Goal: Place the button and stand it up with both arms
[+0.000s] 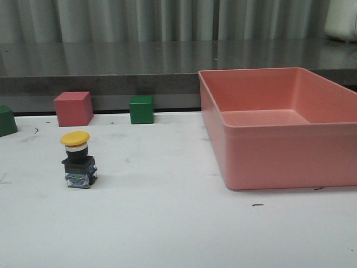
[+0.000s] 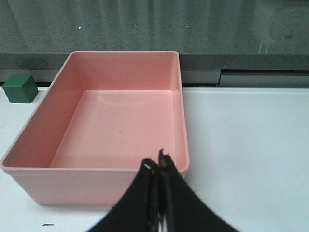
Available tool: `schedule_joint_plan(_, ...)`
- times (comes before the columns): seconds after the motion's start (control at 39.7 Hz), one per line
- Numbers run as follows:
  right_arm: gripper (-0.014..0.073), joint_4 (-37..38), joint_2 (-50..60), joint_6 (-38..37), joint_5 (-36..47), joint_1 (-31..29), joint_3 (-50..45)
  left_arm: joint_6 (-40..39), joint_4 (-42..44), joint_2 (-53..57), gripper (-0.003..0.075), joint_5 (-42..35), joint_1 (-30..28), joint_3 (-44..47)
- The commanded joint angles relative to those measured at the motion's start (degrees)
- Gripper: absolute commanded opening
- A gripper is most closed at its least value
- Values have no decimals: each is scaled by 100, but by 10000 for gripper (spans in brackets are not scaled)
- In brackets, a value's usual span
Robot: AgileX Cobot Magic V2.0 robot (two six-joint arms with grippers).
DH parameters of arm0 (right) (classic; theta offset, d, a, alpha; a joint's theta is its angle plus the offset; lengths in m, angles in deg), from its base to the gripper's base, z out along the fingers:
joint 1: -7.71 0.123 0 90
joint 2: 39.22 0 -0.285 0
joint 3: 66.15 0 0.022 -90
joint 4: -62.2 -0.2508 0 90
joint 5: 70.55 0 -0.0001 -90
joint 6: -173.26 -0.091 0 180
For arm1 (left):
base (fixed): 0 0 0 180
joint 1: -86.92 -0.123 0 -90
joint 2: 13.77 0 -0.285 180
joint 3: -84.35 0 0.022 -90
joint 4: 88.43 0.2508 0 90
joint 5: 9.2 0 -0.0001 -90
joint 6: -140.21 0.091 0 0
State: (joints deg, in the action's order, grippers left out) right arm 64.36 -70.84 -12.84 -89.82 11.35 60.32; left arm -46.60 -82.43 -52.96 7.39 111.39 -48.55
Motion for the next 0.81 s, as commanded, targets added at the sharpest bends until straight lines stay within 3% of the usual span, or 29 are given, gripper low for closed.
schedule_joint_plan(0.0,-69,80,-14,56,478,-43,151,-62,-40,84,97,-356,35,-189)
schedule_joint_plan(0.15,-69,80,-14,56,478,-43,151,-62,-40,89,-19,-365,35,-189)
schedule_joint_plan(0.78,-69,80,-14,56,478,-43,151,-62,-40,89,-20,-422,35,-178)
